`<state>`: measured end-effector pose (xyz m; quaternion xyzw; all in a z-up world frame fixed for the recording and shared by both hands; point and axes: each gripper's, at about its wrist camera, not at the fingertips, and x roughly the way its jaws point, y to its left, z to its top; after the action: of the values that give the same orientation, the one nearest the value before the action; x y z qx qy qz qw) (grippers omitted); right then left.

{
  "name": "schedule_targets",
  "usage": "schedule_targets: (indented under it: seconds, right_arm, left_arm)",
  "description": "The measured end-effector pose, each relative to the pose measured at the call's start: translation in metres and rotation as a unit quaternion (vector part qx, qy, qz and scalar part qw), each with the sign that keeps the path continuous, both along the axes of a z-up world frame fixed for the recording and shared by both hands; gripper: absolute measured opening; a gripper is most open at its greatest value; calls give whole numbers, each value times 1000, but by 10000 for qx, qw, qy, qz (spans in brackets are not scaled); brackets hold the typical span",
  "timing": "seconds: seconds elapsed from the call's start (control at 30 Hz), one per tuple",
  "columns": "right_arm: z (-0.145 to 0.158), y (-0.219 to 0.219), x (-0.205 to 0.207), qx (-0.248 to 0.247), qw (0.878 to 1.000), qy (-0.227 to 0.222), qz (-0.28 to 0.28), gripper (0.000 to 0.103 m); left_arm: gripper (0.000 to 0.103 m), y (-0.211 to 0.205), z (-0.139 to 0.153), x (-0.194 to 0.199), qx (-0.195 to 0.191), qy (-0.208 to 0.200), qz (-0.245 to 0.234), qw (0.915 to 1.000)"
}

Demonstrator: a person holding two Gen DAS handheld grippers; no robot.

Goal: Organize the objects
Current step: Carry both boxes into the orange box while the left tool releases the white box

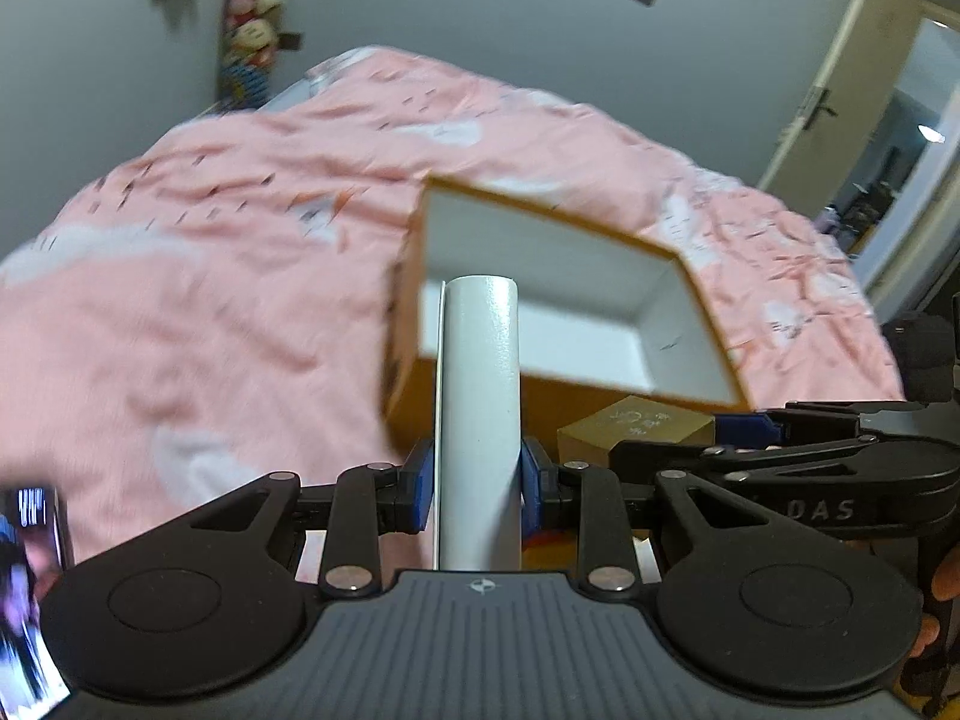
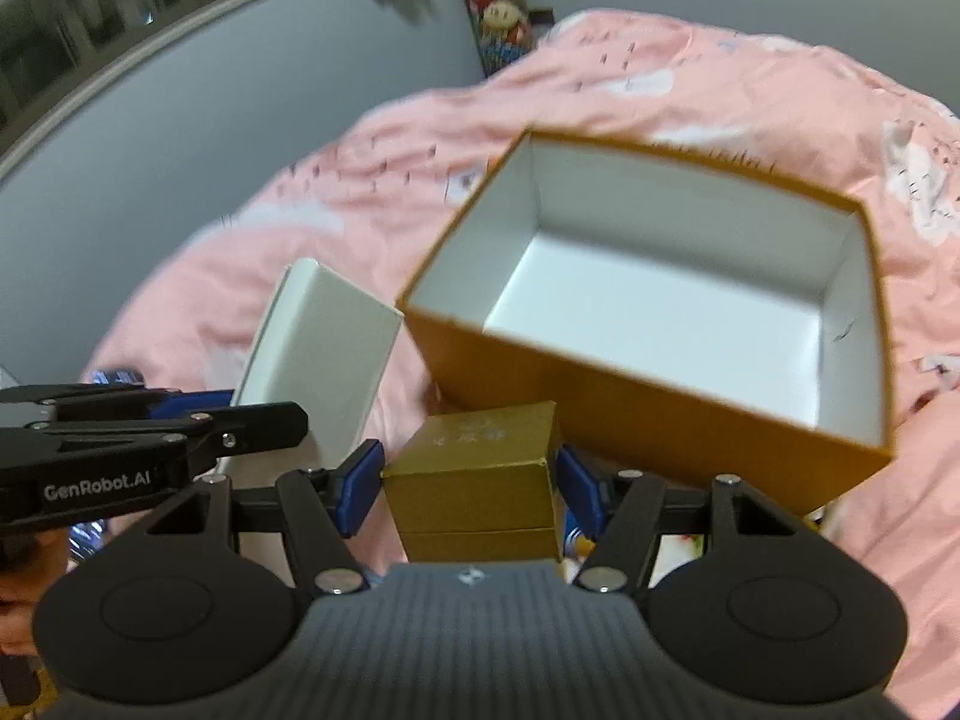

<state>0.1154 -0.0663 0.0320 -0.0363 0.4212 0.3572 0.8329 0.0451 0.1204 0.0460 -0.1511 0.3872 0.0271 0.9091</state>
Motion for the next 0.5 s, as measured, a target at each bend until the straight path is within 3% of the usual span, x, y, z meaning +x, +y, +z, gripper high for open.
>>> schedule_targets:
  seconds: [0.13,0.3,0.5]
  right_arm:
    - [28,-17,18,187,9988,-355,-291,64]
    - [37,-27,69,410,9967,-247,-651,64]
    - [4,-24,133,269,9925,118,-1186,64]
  left_arm:
    - [33,-8,30,33,206,-231,-319,9990]
    - [33,-19,45,100,282,-104,-697,9971]
    - [33,-25,1,192,596,719,-649,9935]
